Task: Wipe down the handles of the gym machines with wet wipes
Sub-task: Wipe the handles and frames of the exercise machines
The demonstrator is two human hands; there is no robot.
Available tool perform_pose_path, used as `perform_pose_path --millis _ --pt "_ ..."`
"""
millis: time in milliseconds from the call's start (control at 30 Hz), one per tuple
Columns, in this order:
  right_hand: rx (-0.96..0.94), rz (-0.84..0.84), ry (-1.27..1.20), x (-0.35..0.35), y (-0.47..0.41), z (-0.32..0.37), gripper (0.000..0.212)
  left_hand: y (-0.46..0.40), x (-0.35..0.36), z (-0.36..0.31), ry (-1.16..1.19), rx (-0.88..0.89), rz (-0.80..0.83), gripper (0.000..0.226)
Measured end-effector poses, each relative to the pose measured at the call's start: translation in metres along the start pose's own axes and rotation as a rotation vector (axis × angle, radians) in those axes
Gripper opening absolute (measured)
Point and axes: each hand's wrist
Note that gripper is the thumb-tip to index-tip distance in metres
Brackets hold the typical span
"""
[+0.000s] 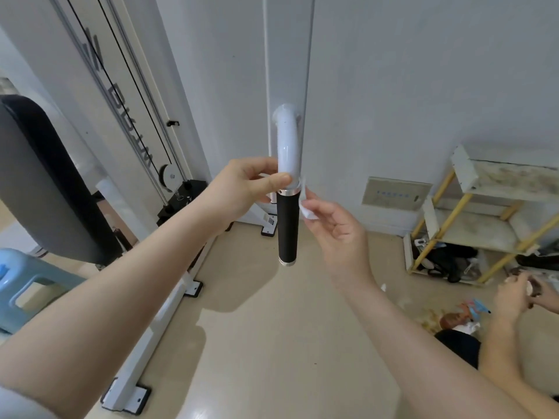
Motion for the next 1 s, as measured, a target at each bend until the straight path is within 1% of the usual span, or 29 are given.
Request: perform_pose_path --millis 33,100,167,233,300,400,433,467,533,600,667,733,767,800,900,933,1000 --pt "-0.161 -0.014 0.164 -0.004 0.000 -0.001 0.021 0.002 0.000 -0.001 -0.007 -0.002 -0.004 0.016" --pt "-0.546 -0.035 0.462 -0.012 -0.004 -0.007 0.019 0.006 0.003 -0.002 -0.023 0.010 -0.036 0.018" --pt "-0.916 -0.042 0.664 -0.015 -0.017 -0.006 0.020 0.010 0.007 0.000 -0.064 0.022 -0.120 0.019" --pt "-1.233 -0.026 0.843 -0.014 -0.029 -0.010 0.019 0.013 0.011 0.000 -0.094 0.026 -0.177 0.019" --pt "-1.433 0.093 1.038 -0.010 -0.034 -0.032 0.018 0.016 0.016 -0.001 -0.117 0.017 -0.201 0.018" --pt "-1.676 0.355 1.257 -0.010 -0.027 -0.070 0.011 0.019 0.024 -0.004 -0.150 -0.002 -0.234 0.016" --pt "-1.732 0.395 1.311 -0.012 -0.030 -0.070 0.012 0.019 0.026 -0.004 -0.166 -0.010 -0.239 0.014" --pt "-1.772 0.379 1.321 -0.013 -0.036 -0.062 0.012 0.019 0.027 -0.005 -0.183 -0.017 -0.238 0.013" --pt "-1.787 0.272 1.273 -0.013 -0.056 -0.036 0.010 0.020 0.030 -0.007 -0.177 -0.030 -0.221 0.014" --pt "-1.752 0.173 1.244 -0.015 -0.067 -0.021 0.010 0.020 0.032 -0.008 -0.153 -0.052 -0.201 0.018" --pt "-1.771 0.202 1.287 -0.022 -0.059 -0.034 0.008 0.019 0.036 -0.009 -0.195 -0.055 -0.184 0.020" --pt "-1.856 0.304 1.350 -0.033 -0.046 -0.053 0.017 0.019 0.038 -0.008 -0.209 -0.051 -0.182 0.019" --pt "-1.872 0.326 1.347 -0.037 -0.045 -0.054 0.021 0.019 0.039 -0.006 -0.192 -0.048 -0.189 0.018" --pt "-1.866 0.304 1.329 -0.040 -0.050 -0.050 0.025 0.019 0.040 -0.005 -0.163 -0.041 -0.197 0.017" --pt "-1.769 0.110 1.248 -0.041 -0.069 -0.031 0.029 0.019 0.041 -0.001 -0.100 -0.035 -0.225 0.017" --pt "-1.737 0.077 1.222 -0.041 -0.069 -0.033 0.030 0.018 0.041 -0.001 -0.095 -0.037 -0.237 0.018" --pt "-1.750 0.102 1.227 -0.041 -0.061 -0.048 0.031 0.018 0.040 -0.001 -0.096 -0.039 -0.259 0.018"
Point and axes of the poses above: each hand's wrist, its own y-axis away from the middle knuckle, its own x-axis out of the palm, z = x × y, and after that the axes turned 14 degrees about y, right-handed
